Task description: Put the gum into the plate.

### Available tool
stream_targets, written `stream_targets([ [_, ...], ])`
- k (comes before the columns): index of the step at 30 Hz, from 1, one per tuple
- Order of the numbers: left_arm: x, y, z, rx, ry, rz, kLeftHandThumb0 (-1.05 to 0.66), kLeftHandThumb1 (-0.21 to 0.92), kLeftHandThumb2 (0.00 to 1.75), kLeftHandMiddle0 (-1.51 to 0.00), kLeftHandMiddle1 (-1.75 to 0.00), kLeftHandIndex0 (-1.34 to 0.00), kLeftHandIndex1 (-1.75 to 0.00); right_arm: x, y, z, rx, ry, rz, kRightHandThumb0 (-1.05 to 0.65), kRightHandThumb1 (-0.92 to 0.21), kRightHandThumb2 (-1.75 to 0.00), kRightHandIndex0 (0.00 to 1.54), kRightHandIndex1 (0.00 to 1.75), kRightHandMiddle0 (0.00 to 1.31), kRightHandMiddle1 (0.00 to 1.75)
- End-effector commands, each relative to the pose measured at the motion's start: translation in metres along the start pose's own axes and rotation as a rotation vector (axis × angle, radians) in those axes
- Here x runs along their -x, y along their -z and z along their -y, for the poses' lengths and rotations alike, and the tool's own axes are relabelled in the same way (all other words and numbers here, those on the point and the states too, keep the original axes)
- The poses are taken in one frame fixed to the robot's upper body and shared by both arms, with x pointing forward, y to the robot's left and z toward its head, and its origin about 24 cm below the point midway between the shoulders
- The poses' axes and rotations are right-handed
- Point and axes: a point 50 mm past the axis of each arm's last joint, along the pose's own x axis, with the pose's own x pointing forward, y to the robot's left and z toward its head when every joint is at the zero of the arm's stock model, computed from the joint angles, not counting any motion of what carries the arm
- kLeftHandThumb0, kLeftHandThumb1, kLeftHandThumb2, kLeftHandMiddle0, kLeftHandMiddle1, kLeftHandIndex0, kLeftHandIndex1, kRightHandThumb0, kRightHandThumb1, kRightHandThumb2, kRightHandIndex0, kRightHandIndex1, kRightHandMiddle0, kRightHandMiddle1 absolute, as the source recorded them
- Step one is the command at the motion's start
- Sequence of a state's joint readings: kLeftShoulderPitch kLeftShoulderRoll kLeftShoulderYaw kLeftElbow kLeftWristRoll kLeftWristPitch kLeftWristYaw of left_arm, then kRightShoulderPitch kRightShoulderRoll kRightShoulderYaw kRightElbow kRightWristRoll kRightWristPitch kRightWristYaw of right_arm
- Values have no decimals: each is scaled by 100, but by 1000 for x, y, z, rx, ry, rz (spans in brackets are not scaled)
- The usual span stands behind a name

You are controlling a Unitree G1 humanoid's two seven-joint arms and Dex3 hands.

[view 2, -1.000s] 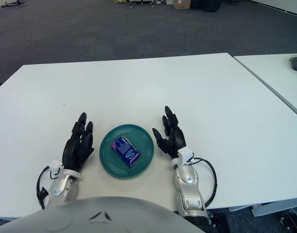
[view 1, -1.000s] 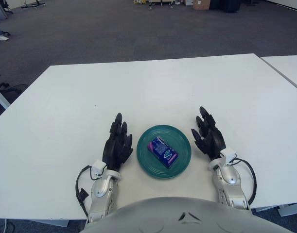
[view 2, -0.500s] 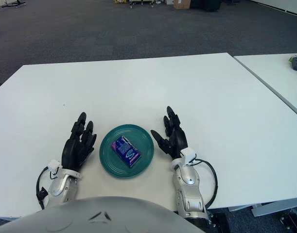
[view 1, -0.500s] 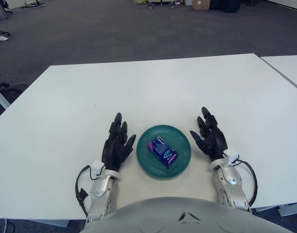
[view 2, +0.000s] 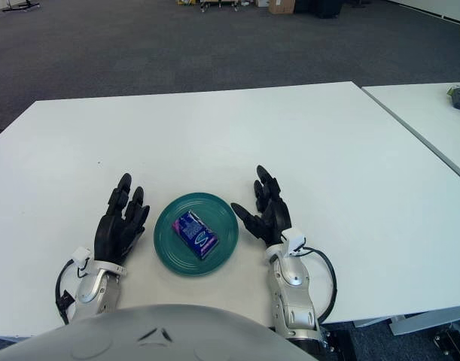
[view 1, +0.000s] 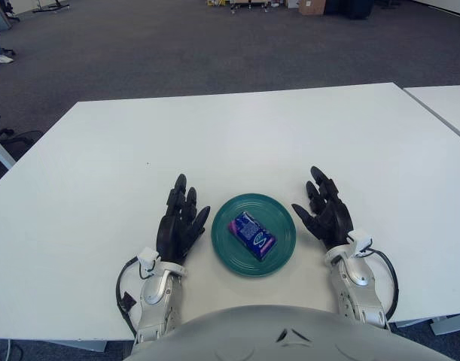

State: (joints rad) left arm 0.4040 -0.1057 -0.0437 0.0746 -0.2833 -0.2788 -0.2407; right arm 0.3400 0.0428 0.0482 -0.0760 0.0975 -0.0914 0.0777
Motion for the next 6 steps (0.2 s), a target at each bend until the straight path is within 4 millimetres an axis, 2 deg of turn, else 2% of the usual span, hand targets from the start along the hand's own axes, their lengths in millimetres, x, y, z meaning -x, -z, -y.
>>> stream_targets([
  [1, 7, 14, -3, 11, -12, -81, -67, 88, 10, 0, 0, 0, 0, 10, 20, 2, -17, 18, -123, -49, -48, -59, 11, 0, 0, 35],
  [6, 7, 14, -2, 17, -15, -81, -67, 88, 10, 0, 0, 0, 0, 11, 19, 1, -11, 14, -123, -49, -42, -70, 10, 0, 0, 35],
])
